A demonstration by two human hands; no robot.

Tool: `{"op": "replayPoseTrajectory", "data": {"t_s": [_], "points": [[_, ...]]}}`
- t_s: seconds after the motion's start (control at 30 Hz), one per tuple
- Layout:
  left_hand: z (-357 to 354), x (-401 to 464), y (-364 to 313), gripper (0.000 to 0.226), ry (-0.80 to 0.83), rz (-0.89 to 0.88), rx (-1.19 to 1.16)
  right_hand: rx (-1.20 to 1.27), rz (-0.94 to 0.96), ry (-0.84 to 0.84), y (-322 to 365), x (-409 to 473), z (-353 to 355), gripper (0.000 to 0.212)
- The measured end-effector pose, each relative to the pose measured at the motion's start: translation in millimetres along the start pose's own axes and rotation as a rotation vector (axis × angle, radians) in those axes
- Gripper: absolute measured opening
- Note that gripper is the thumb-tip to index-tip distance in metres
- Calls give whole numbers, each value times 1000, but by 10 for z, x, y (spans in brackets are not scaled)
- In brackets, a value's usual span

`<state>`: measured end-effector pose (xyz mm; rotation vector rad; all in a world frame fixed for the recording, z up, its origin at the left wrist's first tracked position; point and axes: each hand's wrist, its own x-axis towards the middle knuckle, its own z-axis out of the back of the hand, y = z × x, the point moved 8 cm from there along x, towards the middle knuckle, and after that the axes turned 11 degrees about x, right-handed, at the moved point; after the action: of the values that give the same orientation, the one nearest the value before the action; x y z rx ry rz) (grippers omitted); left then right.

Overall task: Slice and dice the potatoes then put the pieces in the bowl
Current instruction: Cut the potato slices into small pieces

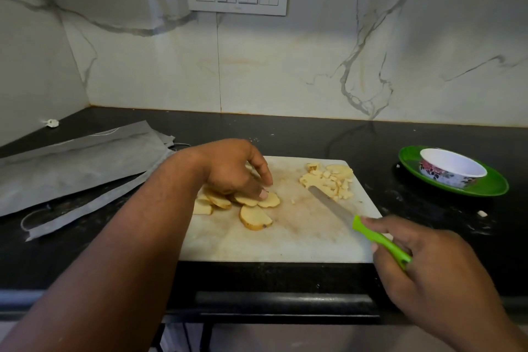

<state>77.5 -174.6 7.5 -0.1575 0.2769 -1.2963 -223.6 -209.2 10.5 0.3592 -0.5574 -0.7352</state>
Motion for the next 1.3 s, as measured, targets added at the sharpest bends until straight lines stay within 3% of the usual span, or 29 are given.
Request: {"op": "replayPoseTrajectory", "data": {"t_s": [0.13,0.3,0.53,0.63,0.73,0.83,0.97,1.3], "points": [[-15,-29,-19,22,27,8,15,60,79,65,114,238,-69,30],[343,-95,216,19,-362,130,-168,126,222,18,210,825,-161,31],[576,-272,710,8,-466,327,-151,267,301,27,48,996,-436,32],[547,-267,769,14,-366,397,-90,311,318,36,-26,957,-439,29],[419,-266,859,38,-221,525,-32,335,328,38,-21,971,-468,28],[335,-338,990,50,-168,618,-209,382,306,49,-43,978,-496,27],[184,-367,955,51,-8,580,-307,438,294,51,-76,999,-504,25],[338,-270,842,51,-128,371,-132,466,265,76,-107,1020,-550,25]]}}
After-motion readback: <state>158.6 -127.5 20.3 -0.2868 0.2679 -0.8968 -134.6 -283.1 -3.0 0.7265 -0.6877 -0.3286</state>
